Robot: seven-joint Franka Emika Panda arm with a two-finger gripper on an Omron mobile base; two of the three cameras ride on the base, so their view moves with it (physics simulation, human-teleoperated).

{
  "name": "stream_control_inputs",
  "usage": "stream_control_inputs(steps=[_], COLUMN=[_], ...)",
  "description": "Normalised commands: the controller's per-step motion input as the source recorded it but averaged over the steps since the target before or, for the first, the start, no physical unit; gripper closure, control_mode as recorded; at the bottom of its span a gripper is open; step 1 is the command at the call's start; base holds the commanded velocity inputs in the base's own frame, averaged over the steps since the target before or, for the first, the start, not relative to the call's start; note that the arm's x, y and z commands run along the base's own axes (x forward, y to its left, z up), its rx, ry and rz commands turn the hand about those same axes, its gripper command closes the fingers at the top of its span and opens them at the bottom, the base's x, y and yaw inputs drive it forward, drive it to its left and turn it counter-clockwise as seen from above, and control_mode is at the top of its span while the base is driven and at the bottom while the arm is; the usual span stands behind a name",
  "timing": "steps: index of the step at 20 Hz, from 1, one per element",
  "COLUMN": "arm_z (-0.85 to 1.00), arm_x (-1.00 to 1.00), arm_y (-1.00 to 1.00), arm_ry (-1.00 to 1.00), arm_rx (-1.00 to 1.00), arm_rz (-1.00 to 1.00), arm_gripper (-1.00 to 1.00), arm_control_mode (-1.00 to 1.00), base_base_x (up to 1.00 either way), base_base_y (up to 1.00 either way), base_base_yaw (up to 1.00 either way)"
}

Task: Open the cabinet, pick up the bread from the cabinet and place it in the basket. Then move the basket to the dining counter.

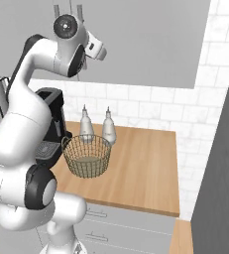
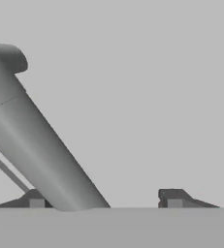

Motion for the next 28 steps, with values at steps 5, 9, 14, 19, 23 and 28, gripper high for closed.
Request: stream_control_inputs(steps=[5,9,14,19,23,28], arm_z=[-0.12,0.06,0.27,0.33,0.45,0.52], arm_x=[0.48,-0.37,-1.00,-1.00,-1.00,-1.00], arm_y=[0.03,-0.43,-0.85,-0.98,-0.99,-0.99], arm_ry=[-0.03,0.00,0.00,0.00,0.00,0.00], arm_rx=[0.00,0.01,0.04,0.05,0.07,0.10], arm_rz=[-0.07,-0.09,-0.09,-0.09,-0.08,-0.08], arm_gripper=[1.00,1.00,1.00,1.00,1.00,1.00], arm_control_mode=[-1.00,-1.00,-1.00,-1.00,-1.00,-1.00], base_base_x=[0.00,0.00,0.00,0.00,0.00,0.00], base_base_y=[0.00,0.00,0.00,0.00,0.00,0.00], base_base_yaw=[0.00,0.00,0.00,0.00,0.00,0.00])
